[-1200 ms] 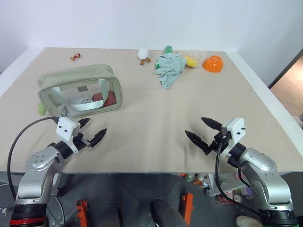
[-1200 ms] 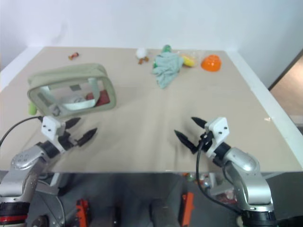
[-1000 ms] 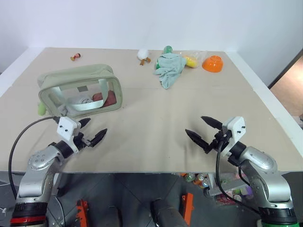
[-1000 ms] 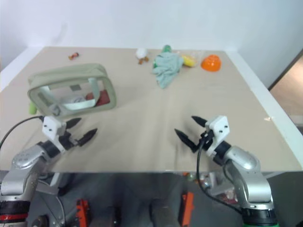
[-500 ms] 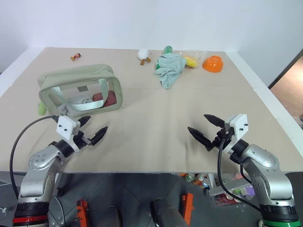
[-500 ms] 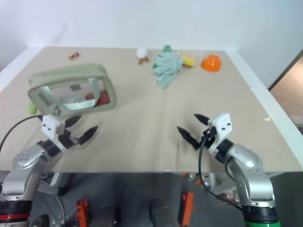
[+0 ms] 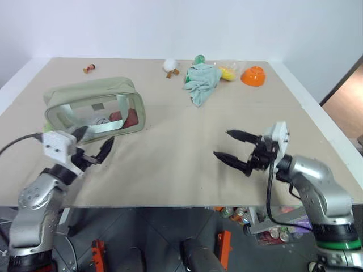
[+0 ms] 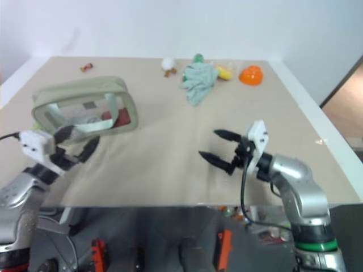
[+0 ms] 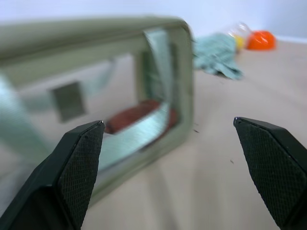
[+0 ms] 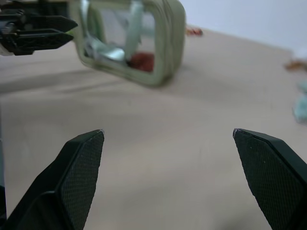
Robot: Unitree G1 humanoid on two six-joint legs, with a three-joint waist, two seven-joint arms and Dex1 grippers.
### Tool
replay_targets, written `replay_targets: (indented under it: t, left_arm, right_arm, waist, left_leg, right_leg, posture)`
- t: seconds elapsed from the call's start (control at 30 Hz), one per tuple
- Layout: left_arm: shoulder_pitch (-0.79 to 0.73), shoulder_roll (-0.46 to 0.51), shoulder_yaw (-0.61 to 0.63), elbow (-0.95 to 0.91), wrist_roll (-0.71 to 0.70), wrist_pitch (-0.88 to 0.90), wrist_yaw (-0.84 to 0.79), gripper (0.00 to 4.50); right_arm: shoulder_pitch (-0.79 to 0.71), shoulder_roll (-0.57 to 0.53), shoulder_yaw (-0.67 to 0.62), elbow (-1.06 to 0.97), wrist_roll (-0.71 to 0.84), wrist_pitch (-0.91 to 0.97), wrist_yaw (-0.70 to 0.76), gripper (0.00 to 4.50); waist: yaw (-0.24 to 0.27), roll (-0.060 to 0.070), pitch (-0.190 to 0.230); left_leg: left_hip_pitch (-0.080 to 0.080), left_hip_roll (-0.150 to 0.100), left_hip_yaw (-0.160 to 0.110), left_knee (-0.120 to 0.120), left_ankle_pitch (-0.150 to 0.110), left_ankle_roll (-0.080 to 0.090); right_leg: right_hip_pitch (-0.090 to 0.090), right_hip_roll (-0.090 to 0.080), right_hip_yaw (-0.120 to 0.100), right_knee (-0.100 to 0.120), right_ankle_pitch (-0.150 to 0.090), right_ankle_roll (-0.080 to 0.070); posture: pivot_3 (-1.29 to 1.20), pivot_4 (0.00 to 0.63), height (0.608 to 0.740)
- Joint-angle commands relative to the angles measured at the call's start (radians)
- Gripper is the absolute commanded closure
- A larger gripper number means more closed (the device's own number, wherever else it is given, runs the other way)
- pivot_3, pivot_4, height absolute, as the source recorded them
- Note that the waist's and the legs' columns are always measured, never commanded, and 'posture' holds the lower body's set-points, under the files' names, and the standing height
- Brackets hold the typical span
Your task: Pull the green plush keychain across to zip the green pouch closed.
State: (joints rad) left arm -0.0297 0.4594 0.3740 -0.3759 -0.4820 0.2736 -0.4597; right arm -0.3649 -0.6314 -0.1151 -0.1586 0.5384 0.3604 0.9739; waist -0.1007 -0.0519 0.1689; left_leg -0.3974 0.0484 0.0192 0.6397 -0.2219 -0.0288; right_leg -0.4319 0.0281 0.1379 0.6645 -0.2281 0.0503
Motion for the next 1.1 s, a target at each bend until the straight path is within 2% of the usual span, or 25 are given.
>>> replay_targets:
  t: [0.03, 0.2, 0.33, 0.47, 0.73, 1.03, 1.07, 1.1]
  left_arm:
    - [-0.008, 0.057, 0.113, -0.082, -0.086, 0.075, 0.035, 0.04]
    - [-0.069, 0.169, 0.207, -0.034, -0.176, 0.155, 0.009, 0.04]
    - [-0.166, 0.328, 0.254, 0.181, -0.208, 0.163, -0.145, 0.04]
    - [-0.235, 0.401, 0.221, 0.392, -0.144, 0.079, -0.244, 0.04]
    - [-0.415, 0.415, 0.094, 0.709, -0.026, -0.043, -0.367, 0.04]
    - [-0.557, 0.396, -0.03, 0.882, 0.039, -0.106, -0.502, 0.04]
    - [-0.568, 0.395, -0.037, 0.895, 0.043, -0.106, -0.51, 0.57]
    - [-0.574, 0.392, -0.04, 0.903, 0.046, -0.109, -0.514, 0.8]
  right_arm:
    - [-0.063, 0.0, 0.011, 0.044, 0.003, -0.014, 0.035, 0.03]
    - [-0.095, 0.01, 0.03, 0.083, -0.021, -0.035, 0.047, 0.03]
    - [-0.096, 0.025, 0.033, 0.091, -0.037, -0.054, 0.04, 0.03]
    - [-0.12, 0.06, 0.003, 0.064, -0.006, -0.015, -0.032, 0.03]
    - [-0.114, 0.032, 0.007, -0.083, 0.055, 0.107, -0.051, 0.03]
    - [-0.042, 0.021, -0.01, -0.146, 0.038, 0.102, -0.116, 0.03]
    - [-0.038, 0.019, -0.011, -0.15, 0.037, 0.1, -0.12, 0.0]
    - [-0.035, 0.016, -0.011, -0.154, 0.036, 0.097, -0.122, 0.0]
  waist:
    - [0.002, 0.0, 0.0]
    - [0.007, 0.0, 0.0]
    - [0.01, 0.0, 0.0]
    - [0.006, 0.001, 0.001]
    - [0.02, 0.002, 0.001]
    - [0.025, 0.002, 0.001]
    - [0.024, 0.002, 0.001]
    - [0.024, 0.002, 0.001]
  left_leg:
    - [0.0, 0.0, -0.001, 0.0, 0.0, 0.0]
    - [-0.003, 0.0, -0.005, 0.0, 0.0, 0.0]
    - [-0.006, -0.001, -0.006, 0.0, 0.0, 0.0]
    - [-0.006, 0.0, -0.006, 0.0, 0.0, 0.0]
    - [-0.009, 0.0, -0.008, -0.001, 0.0, 0.0]
    - [-0.01, 0.0, -0.009, -0.001, 0.0, 0.0]
    - [-0.01, 0.0, -0.008, 0.0, 0.0, 0.0]
    - [-0.01, 0.0, -0.009, 0.0, 0.0, 0.0]
  right_leg:
    - [0.0, 0.0, -0.001, 0.0, 0.0, 0.0]
    - [0.0, 0.0, -0.004, 0.0, -0.002, -0.001]
    - [-0.004, 0.0, -0.006, 0.001, -0.002, -0.001]
    - [-0.005, 0.0, -0.007, 0.001, -0.002, -0.003]
    - [-0.006, 0.0, -0.009, 0.001, -0.003, -0.003]
    - [-0.007, 0.0, -0.009, 0.002, -0.002, -0.004]
    - [-0.007, 0.0, -0.009, 0.002, -0.002, -0.004]
    - [-0.007, 0.0, -0.009, 0.002, -0.002, -0.003]
  posture:
    - [0.0, 0.15, 0.74]
    - [0.0, 0.15, 0.74]
    - [0.0, 0.15, 0.74]
    - [0.0, 0.15, 0.74]
    - [0.0, 0.15, 0.74]
    - [0.0, 0.15, 0.74]
    - [0.0, 0.15, 0.74]
    - [0.0, 0.15, 0.74]
